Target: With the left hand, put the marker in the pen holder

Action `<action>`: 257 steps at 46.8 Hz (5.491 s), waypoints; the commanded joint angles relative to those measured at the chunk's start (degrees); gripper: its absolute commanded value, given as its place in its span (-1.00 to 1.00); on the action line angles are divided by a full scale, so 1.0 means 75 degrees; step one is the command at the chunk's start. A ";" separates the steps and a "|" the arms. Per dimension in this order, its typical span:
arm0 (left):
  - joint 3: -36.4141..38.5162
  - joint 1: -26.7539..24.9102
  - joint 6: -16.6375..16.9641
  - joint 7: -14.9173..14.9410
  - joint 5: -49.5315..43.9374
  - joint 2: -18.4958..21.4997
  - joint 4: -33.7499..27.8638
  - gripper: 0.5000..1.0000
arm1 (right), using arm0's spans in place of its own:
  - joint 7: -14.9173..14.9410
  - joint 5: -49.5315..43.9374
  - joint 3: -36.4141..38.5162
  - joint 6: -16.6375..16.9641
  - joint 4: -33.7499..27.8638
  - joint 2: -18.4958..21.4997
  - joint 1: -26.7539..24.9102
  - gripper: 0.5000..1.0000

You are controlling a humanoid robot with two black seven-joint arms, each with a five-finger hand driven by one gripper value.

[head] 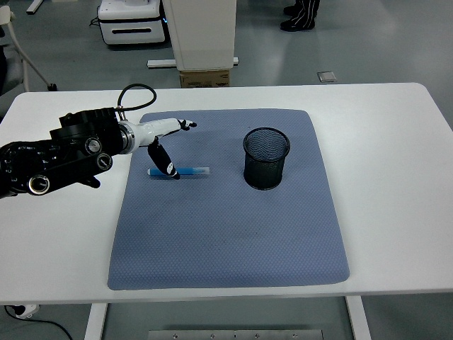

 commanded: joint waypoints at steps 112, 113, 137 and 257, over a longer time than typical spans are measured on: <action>0.0639 0.0212 0.0877 -0.0140 0.0028 -0.0787 0.0393 0.05 | 0.0001 0.0000 0.0000 -0.0002 0.0000 0.0000 0.0000 1.00; 0.0639 0.0212 0.0877 -0.0140 0.0051 -0.0787 0.0393 0.05 | 0.0001 0.0000 0.0000 -0.0002 0.0000 0.0000 0.0000 1.00; 0.0792 0.0212 0.0877 -0.0140 0.0309 -0.0811 0.0393 -0.34 | 0.0001 0.0000 0.0000 -0.0002 0.0000 0.0000 0.0000 1.00; -0.0274 -0.0573 0.0819 -0.0163 -0.0476 -0.0659 0.1049 -0.85 | 0.0001 0.0000 0.0000 -0.0002 0.0000 0.0000 0.0000 1.00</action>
